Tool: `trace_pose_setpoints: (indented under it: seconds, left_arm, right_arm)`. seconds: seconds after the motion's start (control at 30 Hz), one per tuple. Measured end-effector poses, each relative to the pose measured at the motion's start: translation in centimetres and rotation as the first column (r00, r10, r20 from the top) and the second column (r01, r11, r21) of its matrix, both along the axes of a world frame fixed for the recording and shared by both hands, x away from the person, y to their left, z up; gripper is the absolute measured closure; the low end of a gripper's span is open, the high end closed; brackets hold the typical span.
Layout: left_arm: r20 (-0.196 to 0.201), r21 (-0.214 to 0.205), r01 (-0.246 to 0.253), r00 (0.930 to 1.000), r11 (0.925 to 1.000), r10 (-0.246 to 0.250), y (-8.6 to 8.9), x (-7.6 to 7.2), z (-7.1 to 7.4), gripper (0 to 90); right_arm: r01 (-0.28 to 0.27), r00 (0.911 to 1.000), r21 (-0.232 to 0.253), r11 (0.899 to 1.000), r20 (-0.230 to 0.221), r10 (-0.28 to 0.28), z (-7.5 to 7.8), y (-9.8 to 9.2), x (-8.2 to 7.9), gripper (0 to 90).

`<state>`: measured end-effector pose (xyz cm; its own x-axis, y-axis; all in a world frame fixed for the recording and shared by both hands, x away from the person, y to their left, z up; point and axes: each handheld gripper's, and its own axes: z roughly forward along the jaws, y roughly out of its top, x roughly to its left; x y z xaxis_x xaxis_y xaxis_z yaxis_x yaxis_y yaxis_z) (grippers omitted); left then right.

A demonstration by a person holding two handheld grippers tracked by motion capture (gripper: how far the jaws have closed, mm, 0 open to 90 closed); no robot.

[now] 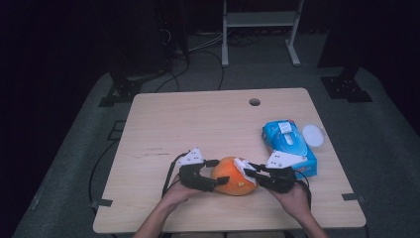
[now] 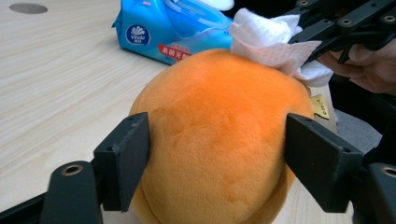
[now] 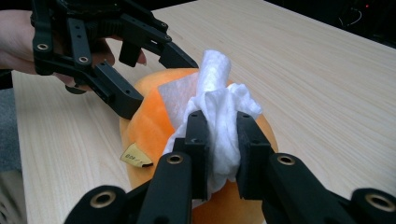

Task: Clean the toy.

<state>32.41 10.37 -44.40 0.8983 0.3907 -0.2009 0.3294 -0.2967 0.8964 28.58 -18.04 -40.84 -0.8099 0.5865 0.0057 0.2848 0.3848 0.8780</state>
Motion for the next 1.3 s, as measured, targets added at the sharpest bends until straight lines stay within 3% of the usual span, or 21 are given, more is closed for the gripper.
trace_pose_setpoints:
  seconds: [0.17,0.3,0.37,0.47,0.53,0.77,0.9,1.0,1.1,1.2,1.3]
  left_arm:
    - [0.031,0.017,0.001,0.9995,0.9999,-0.001,0.0,-0.2,-0.1,25.5]
    - [0.025,0.015,0.002,0.9997,0.9999,-0.003,0.1,-0.1,-0.2,25.5]
    - [0.034,0.023,0.003,0.9994,0.9997,-0.004,-0.1,-0.2,-0.1,25.5]
    - [0.047,0.036,0.005,0.9989,0.9994,-0.006,-0.1,-0.3,-0.1,25.5]
    - [0.050,0.042,0.009,0.9987,0.9991,-0.011,0.0,-0.3,-0.1,25.6]
    - [0.037,0.035,0.011,0.9992,0.9993,-0.012,0.2,-0.3,-0.3,25.7]
    - [0.037,0.028,-0.004,0.9993,0.9996,0.003,0.0,-0.3,-0.1,25.6]
    - [0.062,0.052,-0.008,0.9981,0.9986,0.004,-0.4,-0.7,0.2,25.7]
    - [0.102,0.080,0.001,0.9948,0.9968,-0.009,-1.3,-1.3,0.7,25.7]
    - [0.150,0.126,0.022,0.9878,0.9918,-0.041,-2.2,-1.9,0.8,25.8]
    - [0.149,0.130,0.025,0.9878,0.9912,-0.045,-2.1,-1.9,0.7,24.5]
  right_arm:
    - [0.032,0.9993,-0.002,0.999,-0.018,-0.032,-0.2,-1.1,0.3,76.5]
    - [0.062,0.9969,-0.009,0.998,-0.048,-0.062,-0.5,-2.1,0.5,76.5]
    - [0.059,0.9977,0.000,0.998,-0.034,-0.059,-0.3,-1.9,0.3,76.5]
    - [0.003,0.9999,0.019,1.000,-0.010,-0.003,0.3,-0.9,-0.3,76.4]
    - [-0.011,0.9999,-0.010,1.000,0.012,0.011,0.3,-0.4,-0.6,76.3]
    - [0.050,0.9960,-0.018,0.999,-0.074,-0.051,-0.7,-2.5,0.3,76.4]
    - [0.011,0.9990,0.018,1.000,-0.043,-0.010,0.0,-2.1,-0.5,76.2]
    - [0.000,0.9997,-0.018,1.000,-0.024,-0.001,0.0,-1.5,-0.5,76.2]
    - [0.026,0.9983,0.002,1.000,-0.053,-0.026,0.0,-2.1,0.2,76.4]
    - [0.009,0.9995,0.036,0.999,-0.032,-0.008,0.5,-1.6,0.1,76.3]
    - [-0.020,0.9998,-0.003,1.000,0.000,0.020,0.7,-0.5,-0.2,76.2]
